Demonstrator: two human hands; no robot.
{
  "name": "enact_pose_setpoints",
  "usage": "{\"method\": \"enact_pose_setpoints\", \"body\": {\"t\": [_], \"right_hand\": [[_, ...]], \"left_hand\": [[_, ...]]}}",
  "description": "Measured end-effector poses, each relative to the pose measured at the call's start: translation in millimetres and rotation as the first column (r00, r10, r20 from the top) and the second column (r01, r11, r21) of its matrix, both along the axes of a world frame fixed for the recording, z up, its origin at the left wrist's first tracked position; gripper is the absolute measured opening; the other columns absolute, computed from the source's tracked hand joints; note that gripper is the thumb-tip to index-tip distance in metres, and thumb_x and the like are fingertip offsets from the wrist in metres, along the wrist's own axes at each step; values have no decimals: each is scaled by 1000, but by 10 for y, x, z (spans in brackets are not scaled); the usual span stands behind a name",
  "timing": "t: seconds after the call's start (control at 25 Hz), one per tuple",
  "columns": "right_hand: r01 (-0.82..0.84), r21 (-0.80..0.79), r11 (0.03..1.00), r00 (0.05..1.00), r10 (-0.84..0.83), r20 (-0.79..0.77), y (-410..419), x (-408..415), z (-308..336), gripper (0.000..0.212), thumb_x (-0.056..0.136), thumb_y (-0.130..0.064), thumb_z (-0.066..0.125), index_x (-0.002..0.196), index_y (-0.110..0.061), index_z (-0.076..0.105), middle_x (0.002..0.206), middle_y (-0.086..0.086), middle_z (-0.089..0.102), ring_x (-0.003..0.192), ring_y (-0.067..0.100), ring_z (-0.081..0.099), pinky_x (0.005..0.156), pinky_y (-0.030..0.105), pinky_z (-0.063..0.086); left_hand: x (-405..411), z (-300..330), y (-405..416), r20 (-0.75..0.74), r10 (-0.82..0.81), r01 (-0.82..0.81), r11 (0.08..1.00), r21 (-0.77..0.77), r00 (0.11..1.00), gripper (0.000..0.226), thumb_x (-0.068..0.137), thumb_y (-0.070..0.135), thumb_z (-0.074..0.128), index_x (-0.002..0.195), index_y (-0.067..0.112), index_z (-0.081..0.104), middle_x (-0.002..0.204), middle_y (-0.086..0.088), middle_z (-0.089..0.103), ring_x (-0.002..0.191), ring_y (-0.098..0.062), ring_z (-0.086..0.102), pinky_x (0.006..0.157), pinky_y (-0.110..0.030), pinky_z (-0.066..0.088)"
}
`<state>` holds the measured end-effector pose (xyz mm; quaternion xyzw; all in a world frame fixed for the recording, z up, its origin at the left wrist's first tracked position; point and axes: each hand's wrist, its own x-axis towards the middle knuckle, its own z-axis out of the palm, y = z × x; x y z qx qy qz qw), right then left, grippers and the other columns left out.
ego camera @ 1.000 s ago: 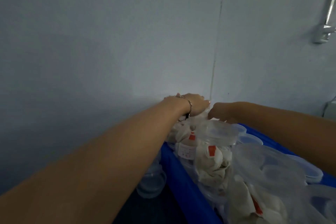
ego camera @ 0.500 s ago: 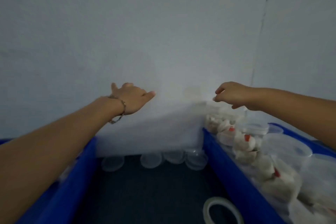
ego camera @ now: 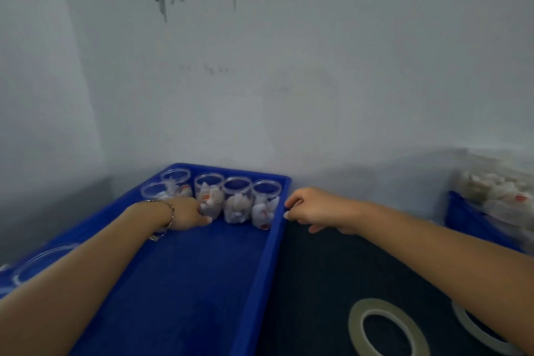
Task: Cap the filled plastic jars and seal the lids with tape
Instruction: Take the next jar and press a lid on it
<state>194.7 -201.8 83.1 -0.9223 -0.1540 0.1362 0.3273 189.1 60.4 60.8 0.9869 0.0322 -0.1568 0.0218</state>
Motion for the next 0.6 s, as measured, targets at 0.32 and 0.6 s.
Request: {"method": "enact_pose_setpoints", "body": {"t": [0.32,0.6], "right_hand": [[48,-134,990,990,-29,140,964,540,-605,18,90,-6,50,108,-7,52,119,16,54,104,27,55,79,32,46],[135,-239,962,942,-49,332,1180,1050,-936,75,92,-5,52,151,-9,6,158,11,10,130,31,41,95,37,43]], "left_hand": [[80,-886,-109,70,233,-184,892,-413,970,61,99,36,43,149,11,19,155,-7,22,139,-24,28,110,-32,29],[515,-923,-251,-63,114,-128,940,-317,992,50,101,31,38,145,8,29,150,-10,32,133,-24,37,106,-31,32]]}}
